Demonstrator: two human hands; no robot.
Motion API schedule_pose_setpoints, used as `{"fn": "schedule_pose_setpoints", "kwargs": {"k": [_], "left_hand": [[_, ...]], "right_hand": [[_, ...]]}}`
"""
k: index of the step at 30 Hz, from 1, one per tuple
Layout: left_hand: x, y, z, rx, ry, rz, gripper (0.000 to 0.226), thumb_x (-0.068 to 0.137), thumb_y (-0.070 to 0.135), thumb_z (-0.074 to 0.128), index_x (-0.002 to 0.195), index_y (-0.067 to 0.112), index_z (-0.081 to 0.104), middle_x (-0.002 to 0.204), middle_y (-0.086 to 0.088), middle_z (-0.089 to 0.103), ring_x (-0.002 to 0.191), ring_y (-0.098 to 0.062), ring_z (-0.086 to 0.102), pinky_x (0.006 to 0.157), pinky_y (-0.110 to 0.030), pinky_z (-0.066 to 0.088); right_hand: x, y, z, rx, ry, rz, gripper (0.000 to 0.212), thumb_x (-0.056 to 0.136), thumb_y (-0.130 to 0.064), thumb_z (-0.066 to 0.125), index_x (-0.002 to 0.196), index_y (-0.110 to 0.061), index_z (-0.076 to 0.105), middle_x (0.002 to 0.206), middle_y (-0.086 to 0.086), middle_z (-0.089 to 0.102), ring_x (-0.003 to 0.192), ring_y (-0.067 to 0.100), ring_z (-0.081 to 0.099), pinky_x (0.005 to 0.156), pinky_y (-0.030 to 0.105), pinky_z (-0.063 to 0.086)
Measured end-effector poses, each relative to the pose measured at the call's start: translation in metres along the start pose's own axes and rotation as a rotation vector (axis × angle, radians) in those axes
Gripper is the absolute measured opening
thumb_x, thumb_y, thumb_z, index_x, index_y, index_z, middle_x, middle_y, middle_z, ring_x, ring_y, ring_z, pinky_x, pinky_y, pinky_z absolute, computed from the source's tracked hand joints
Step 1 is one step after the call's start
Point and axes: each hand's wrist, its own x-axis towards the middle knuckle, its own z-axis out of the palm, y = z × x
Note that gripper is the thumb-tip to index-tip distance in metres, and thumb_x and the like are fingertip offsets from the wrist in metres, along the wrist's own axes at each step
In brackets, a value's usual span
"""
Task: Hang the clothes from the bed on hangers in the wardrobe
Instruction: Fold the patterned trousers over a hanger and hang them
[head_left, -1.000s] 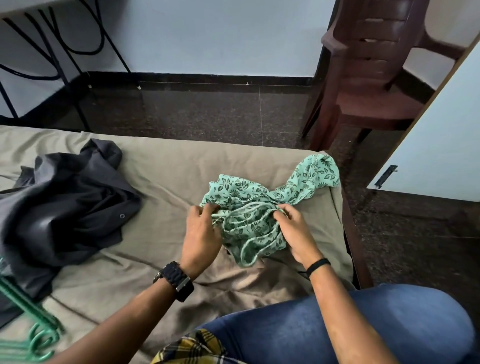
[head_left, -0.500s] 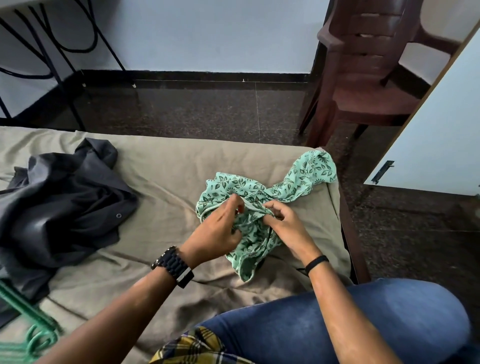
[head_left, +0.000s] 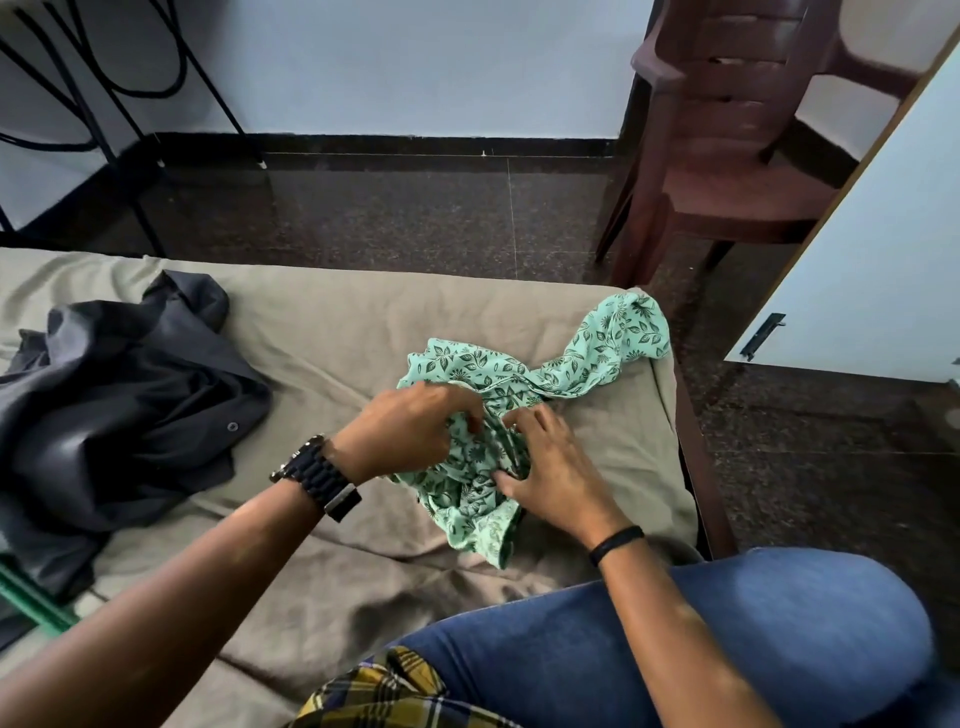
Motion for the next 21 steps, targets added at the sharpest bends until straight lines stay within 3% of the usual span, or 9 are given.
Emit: {"fn": "schedule_pose_setpoints", "kwargs": {"k": [4,7,9,13,15,17,19,21], "left_hand": [[-0.001,-0.007,-0.018,-0.008,0.033,-0.07,0.04,0.079,0.001,0.047,0.096,0.035,0.034,0.072,0.014,0.048,0.059,-0.002,0.046,0.044,-0.016,0.027],[0.005,-0.01,-0.036,0.008,0.031,-0.029,0.037,0.077,-0.001,0.047,0.1,0.029,0.047,0.073,0.014,0.052,0.063,0.001,0.047,0.049,-0.015,0.029],[0.011,-0.007,-0.05,0.051,0.086,0.026,0.034,0.077,-0.001,0.049,0.099,0.025,0.056,0.068,0.015,0.053,0.063,-0.006,0.053,0.054,-0.015,0.031],[0.022,0.002,-0.079,0.228,0.392,0.145,0.015,0.079,0.005,0.058,0.078,0.017,0.067,0.074,0.008,0.049,0.072,-0.019,0.05,0.073,-0.032,0.033],[0.028,0.004,-0.094,0.327,0.557,0.139,0.009,0.081,0.011,0.064,0.079,0.016,0.072,0.087,-0.003,0.053,0.08,-0.021,0.043,0.073,-0.033,0.028],[0.032,0.008,-0.11,0.339,0.704,0.125,0.011,0.083,0.017,0.062,0.08,0.016,0.072,0.092,-0.009,0.052,0.08,-0.023,0.044,0.066,-0.031,0.03],[0.033,0.015,-0.128,0.237,0.778,0.08,0.02,0.084,0.027,0.053,0.075,0.015,0.065,0.088,-0.001,0.044,0.075,-0.015,0.041,0.056,-0.026,0.031],[0.035,0.018,-0.144,0.179,0.79,0.095,0.03,0.081,0.035,0.044,0.069,0.013,0.06,0.09,0.002,0.044,0.076,-0.013,0.041,0.058,-0.029,0.036]], "right_hand": [[-0.007,0.002,-0.019,0.099,-0.112,0.054,0.043,0.083,-0.027,0.068,0.122,-0.029,0.048,0.128,-0.005,0.043,0.118,0.013,0.044,0.105,0.035,0.042],[-0.008,0.003,-0.046,0.125,-0.216,0.047,0.033,0.088,-0.022,0.067,0.12,-0.024,0.057,0.115,-0.007,0.057,0.098,0.006,0.056,0.088,0.021,0.05],[-0.005,0.0,-0.069,0.173,-0.273,0.046,0.03,0.091,-0.017,0.063,0.12,-0.021,0.059,0.109,-0.009,0.06,0.093,0.004,0.06,0.079,0.018,0.051],[0.008,-0.011,-0.116,0.218,-0.25,-0.011,0.029,0.096,-0.01,0.055,0.12,-0.025,0.059,0.118,-0.006,0.062,0.1,0.008,0.063,0.081,0.022,0.054],[0.016,-0.018,-0.138,0.227,-0.22,-0.04,0.027,0.098,-0.011,0.051,0.119,-0.027,0.058,0.124,-0.004,0.061,0.104,0.01,0.063,0.086,0.025,0.053],[0.024,-0.026,-0.16,0.256,-0.202,-0.013,0.034,0.1,-0.017,0.047,0.133,-0.02,0.052,0.135,0.0,0.055,0.108,0.026,0.064,0.093,0.042,0.052],[0.03,-0.034,-0.183,0.244,-0.163,-0.033,0.031,0.1,-0.021,0.046,0.13,-0.022,0.055,0.125,0.005,0.062,0.088,0.023,0.068,0.077,0.038,0.055],[0.033,-0.046,-0.207,0.232,-0.144,-0.087,0.021,0.099,-0.025,0.048,0.112,-0.023,0.064,0.107,0.014,0.07,0.064,0.028,0.058,0.058,0.037,0.047]]}}
